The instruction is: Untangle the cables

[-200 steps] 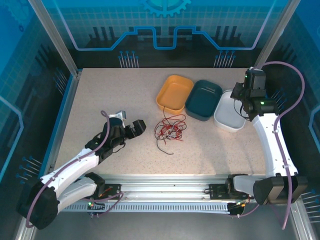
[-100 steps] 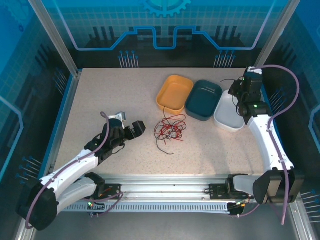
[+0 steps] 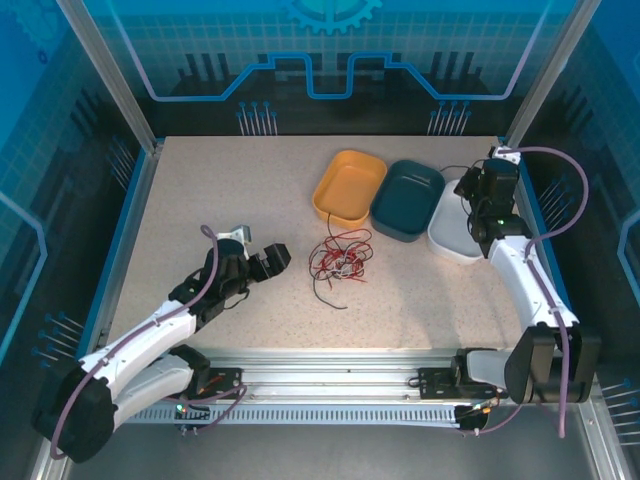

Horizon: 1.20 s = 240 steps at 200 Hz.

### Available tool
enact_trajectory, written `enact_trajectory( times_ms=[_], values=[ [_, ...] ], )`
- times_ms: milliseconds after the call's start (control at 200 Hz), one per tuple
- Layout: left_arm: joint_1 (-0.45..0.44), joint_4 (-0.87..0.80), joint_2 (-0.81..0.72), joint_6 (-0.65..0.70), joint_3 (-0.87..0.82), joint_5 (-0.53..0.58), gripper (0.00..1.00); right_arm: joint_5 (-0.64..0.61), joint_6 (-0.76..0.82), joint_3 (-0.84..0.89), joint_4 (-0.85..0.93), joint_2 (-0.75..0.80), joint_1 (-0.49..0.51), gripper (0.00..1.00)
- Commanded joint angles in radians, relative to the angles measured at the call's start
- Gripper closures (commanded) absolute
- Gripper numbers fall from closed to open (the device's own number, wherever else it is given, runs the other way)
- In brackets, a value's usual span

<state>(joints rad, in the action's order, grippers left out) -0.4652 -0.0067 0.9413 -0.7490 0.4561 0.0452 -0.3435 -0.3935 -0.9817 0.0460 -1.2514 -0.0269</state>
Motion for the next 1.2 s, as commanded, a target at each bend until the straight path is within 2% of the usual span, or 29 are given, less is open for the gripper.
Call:
enact_trajectory(
  times_ms=[0,370,550,1196],
  values=[
    [-0.004,-0.028,-0.019,0.027,-0.012,0.002,0.01,-0.022,-0.022,0.02,-0.065,-0.025,-0.024,1.0],
    [-0.004,-0.039,-0.03,0.025,-0.016,0.006,0.01,-0.102,-0.078,0.07,-0.009,-0.003,-0.038,1.0],
    [-0.004,-0.038,-0.03,0.023,-0.018,0.007,0.01,-0.095,-0.087,0.132,-0.018,0.001,-0.041,1.0],
    [-0.004,-0.025,-0.018,0.012,-0.031,0.01,0.01,-0.024,-0.086,0.129,0.098,-0.128,-0.022,1.0]
  ],
)
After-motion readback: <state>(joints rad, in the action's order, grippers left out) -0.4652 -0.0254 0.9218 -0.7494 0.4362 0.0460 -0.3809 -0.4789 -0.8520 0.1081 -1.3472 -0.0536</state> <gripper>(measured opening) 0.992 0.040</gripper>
